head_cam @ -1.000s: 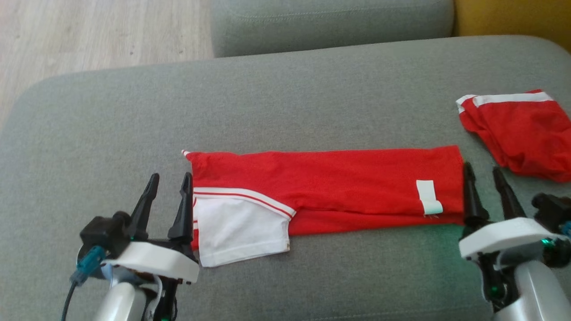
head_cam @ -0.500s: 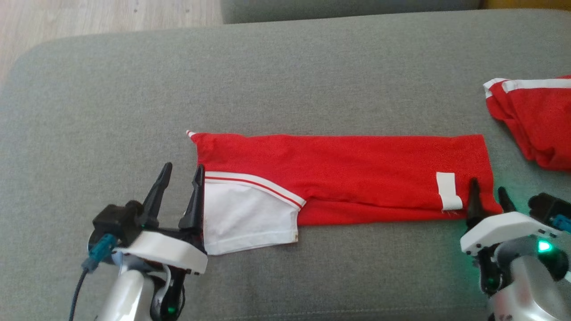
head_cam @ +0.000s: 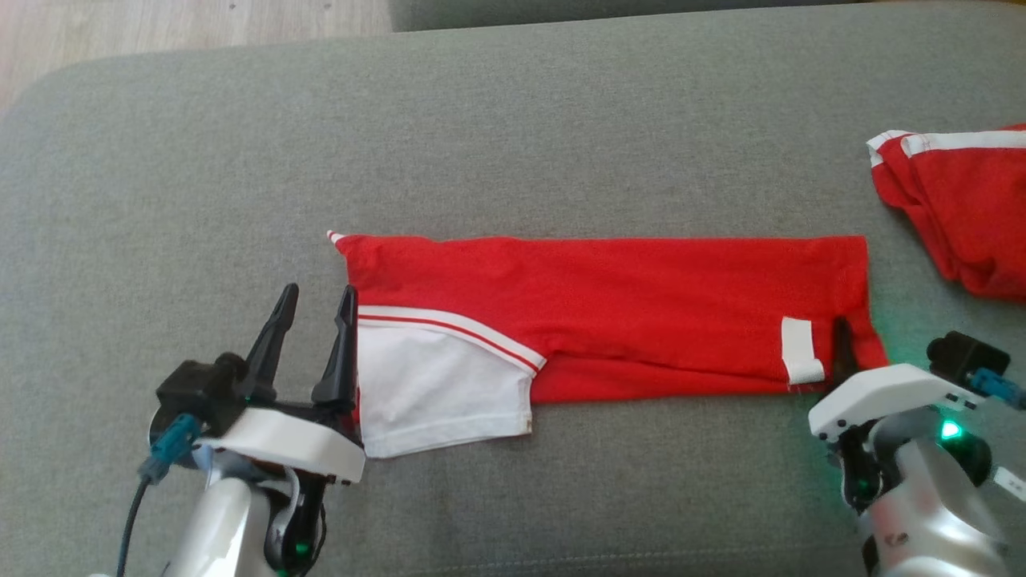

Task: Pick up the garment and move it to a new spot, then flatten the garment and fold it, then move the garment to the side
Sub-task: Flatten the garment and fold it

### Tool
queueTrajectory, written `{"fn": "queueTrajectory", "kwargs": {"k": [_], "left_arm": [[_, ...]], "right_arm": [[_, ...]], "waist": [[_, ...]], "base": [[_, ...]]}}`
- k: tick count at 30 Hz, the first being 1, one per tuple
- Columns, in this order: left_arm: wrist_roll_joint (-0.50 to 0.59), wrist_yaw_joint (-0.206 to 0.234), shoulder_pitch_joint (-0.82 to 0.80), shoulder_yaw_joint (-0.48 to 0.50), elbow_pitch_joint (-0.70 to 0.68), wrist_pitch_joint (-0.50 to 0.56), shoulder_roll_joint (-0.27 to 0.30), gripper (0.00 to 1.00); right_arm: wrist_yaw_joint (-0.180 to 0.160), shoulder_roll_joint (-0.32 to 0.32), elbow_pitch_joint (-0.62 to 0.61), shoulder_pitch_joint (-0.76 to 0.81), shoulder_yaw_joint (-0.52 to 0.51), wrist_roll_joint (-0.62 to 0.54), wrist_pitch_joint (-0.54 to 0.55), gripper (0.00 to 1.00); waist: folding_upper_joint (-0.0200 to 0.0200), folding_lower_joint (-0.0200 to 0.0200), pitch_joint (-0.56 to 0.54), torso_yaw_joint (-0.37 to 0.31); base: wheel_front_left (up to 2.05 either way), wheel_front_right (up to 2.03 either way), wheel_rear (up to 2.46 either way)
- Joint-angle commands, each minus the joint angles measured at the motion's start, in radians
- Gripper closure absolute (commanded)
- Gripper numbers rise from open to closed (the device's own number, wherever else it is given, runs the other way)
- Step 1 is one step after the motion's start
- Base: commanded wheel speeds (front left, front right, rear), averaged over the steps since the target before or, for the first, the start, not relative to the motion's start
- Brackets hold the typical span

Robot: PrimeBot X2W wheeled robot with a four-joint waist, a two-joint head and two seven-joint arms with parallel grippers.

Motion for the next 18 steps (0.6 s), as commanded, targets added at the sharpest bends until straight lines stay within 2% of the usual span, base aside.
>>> {"fn": "queueTrajectory", "kwargs": {"k": [1, 3, 13, 18], "left_arm": [[0.013, -0.003, -0.047, 0.040, -0.024, -0.012, 0.003, 0.00], [0.016, -0.005, -0.046, 0.044, -0.021, -0.012, 0.001, 0.00], [0.018, -0.012, -0.026, 0.057, -0.007, -0.012, -0.010, 0.00], [0.015, -0.014, -0.010, 0.063, -0.004, -0.012, -0.013, 0.00]], "right_arm": [[-0.001, 0.022, 0.029, -0.004, 0.037, 0.005, -0.002, 1.00], [-0.001, 0.021, 0.041, -0.012, 0.016, -0.006, -0.021, 1.00], [-0.001, -0.092, 0.070, -0.045, -0.200, -0.127, -0.099, 1.00], [-0.001, -0.068, 0.037, -0.059, -0.238, -0.195, -0.105, 1.00]], "waist": [[0.0000, 0.0000, -0.005, -0.004], [0.0000, 0.0000, -0.010, -0.007], [0.0000, 0.0000, -0.055, -0.012], [0.0000, 0.0000, -0.085, -0.016]], "base": [[0.00, 0.00, 0.00], [0.00, 0.00, 0.00], [0.00, 0.00, 0.00], [0.00, 0.00, 0.00]]}}
